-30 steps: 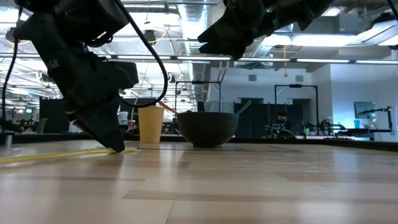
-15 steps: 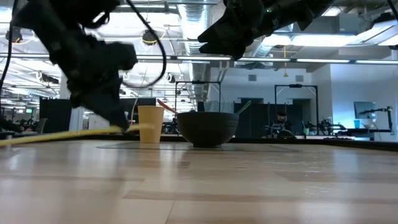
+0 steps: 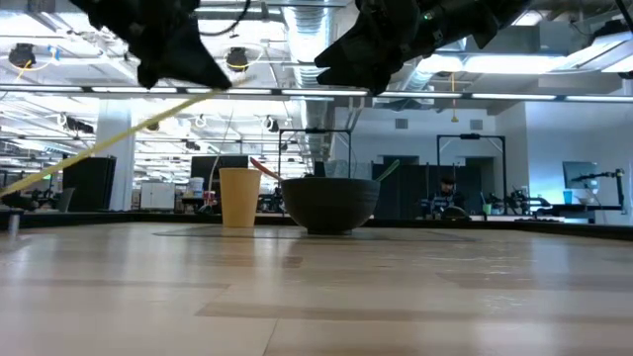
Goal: Pick & Place Utensil
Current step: Put the yellow straw into the yellow cup
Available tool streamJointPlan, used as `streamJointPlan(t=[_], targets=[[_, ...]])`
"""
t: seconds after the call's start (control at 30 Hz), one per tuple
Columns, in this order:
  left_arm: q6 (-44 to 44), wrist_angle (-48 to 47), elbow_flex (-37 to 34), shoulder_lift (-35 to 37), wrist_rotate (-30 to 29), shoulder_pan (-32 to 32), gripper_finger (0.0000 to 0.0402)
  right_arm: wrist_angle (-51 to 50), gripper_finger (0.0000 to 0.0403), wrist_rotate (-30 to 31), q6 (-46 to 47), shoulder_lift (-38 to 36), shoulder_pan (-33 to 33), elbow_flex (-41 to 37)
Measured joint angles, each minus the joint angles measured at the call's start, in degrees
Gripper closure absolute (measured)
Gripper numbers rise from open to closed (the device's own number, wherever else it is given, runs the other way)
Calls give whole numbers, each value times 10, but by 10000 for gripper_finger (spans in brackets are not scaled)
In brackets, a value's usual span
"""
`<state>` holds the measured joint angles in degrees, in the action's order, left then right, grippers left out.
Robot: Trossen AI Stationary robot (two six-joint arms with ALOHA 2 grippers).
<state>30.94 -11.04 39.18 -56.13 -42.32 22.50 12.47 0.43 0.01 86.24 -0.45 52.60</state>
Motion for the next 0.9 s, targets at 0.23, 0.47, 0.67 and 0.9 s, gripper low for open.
streamJointPlan(t=[0.23, 0.47, 0.67, 0.9], targets=[[-99, 21, 0, 38, -55, -4, 397, 0, 177, 0, 0, 0, 0, 0], [-210, 99, 0, 39, -65, -50, 397, 0, 177, 0, 0, 0, -1, 0], [-339, 227, 0, 39, 7, -118, 397, 0, 177, 0, 0, 0, -1, 0], [-428, 327, 1, 39, 122, -219, 398, -7, 177, -4, 13, 0, -1, 0]])
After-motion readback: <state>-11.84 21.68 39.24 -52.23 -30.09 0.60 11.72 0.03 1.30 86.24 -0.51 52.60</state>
